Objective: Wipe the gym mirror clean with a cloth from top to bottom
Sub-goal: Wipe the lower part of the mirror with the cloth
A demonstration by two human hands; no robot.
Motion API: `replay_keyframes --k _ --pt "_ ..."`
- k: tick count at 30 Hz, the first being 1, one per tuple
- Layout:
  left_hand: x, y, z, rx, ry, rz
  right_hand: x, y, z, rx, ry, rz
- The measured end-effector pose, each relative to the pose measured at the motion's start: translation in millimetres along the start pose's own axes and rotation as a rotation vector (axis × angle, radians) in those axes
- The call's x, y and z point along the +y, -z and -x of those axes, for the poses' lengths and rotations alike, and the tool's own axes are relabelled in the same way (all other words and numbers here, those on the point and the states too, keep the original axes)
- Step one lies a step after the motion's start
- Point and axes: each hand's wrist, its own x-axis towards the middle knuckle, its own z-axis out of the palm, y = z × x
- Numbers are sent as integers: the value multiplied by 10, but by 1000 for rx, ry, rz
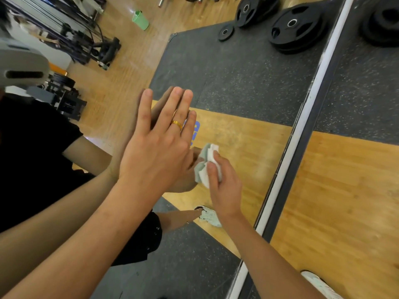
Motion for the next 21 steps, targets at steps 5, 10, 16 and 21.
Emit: replay_keyframes --k 5,10,16,21 --pt "-22 -22 13 16 -9 9 272 108 -25 43 -239 67" --pt "-9 -27 11 -18 -29 -37 -113 -20 270 -33 -65 -76" --pt "-18 7 28 10 -15 -2 126 136 234 -63 -80 94" --pt "-42 15 28 -12 -31 35 -102 178 290 -157 -89 109"
